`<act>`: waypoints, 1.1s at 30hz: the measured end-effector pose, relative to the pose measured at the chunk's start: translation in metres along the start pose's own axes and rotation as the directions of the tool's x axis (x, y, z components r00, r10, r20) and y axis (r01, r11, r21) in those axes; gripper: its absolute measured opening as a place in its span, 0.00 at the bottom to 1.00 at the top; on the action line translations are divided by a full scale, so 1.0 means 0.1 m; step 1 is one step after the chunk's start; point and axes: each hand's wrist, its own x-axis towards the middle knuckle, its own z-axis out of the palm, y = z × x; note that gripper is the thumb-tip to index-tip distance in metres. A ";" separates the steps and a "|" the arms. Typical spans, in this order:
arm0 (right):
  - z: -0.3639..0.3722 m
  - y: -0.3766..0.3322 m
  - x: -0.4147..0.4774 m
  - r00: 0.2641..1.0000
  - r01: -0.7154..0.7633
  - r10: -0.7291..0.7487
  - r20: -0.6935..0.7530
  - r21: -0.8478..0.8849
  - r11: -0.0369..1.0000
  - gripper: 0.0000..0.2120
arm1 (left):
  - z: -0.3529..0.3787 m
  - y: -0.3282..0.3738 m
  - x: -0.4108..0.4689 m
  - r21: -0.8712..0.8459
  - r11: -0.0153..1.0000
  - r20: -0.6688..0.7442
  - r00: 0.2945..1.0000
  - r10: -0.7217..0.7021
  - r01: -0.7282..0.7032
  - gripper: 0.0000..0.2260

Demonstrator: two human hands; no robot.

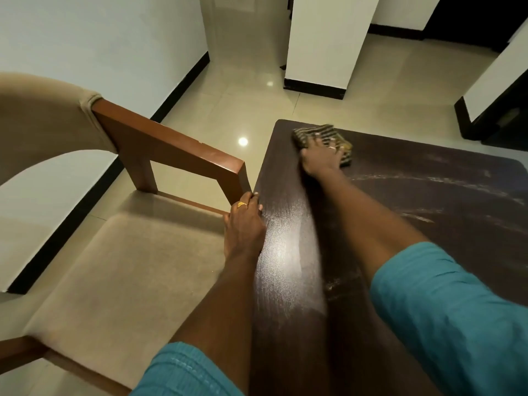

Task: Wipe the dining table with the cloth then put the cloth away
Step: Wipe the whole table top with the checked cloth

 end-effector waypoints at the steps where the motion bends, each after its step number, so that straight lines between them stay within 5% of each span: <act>1: 0.06 -0.22 -0.08 0.998 0.065 -0.065 0.011 -0.014 0.998 0.25 | 0.00 0.01 0.00 0.002 1.000 -0.004 1.000 -0.001 0.001 0.18; 5: 0.27 -0.66 -0.43 0.967 0.253 -0.253 0.011 -0.033 0.967 0.25 | -0.01 0.02 -0.01 -0.005 1.000 -0.006 1.000 -0.016 0.016 0.18; 9: 0.27 -0.41 -0.56 0.966 0.260 -0.260 0.010 -0.028 0.965 0.25 | -0.01 0.00 -0.01 0.004 1.000 -0.021 1.000 0.007 -0.007 0.17; 15: 0.06 0.50 -0.58 0.999 0.000 0.000 -0.052 0.004 1.000 0.26 | 0.01 -0.01 0.00 -0.023 1.000 -0.024 1.000 0.002 -0.002 0.17; 20: -0.05 1.35 -0.71 0.956 -0.277 0.280 -0.089 0.049 0.960 0.26 | 0.00 -0.01 -0.01 -0.058 0.998 -0.026 1.000 0.008 -0.010 0.17; 26: -0.03 1.28 -0.82 0.899 -0.422 0.432 -0.069 0.127 0.898 0.26 | 0.02 -0.02 0.01 -0.090 0.996 -0.009 1.000 -0.011 0.010 0.18; 29: 0.04 0.91 -0.77 0.922 -0.379 0.385 -0.045 0.110 0.919 0.26 | 0.02 -0.03 0.01 -0.096 0.995 -0.003 1.000 -0.031 0.030 0.19; 33: 0.22 0.09 -0.87 0.994 -0.109 0.110 -0.009 0.053 0.993 0.26 | -0.01 -0.01 0.00 -0.168 0.982 0.030 0.996 -0.081 0.085 0.24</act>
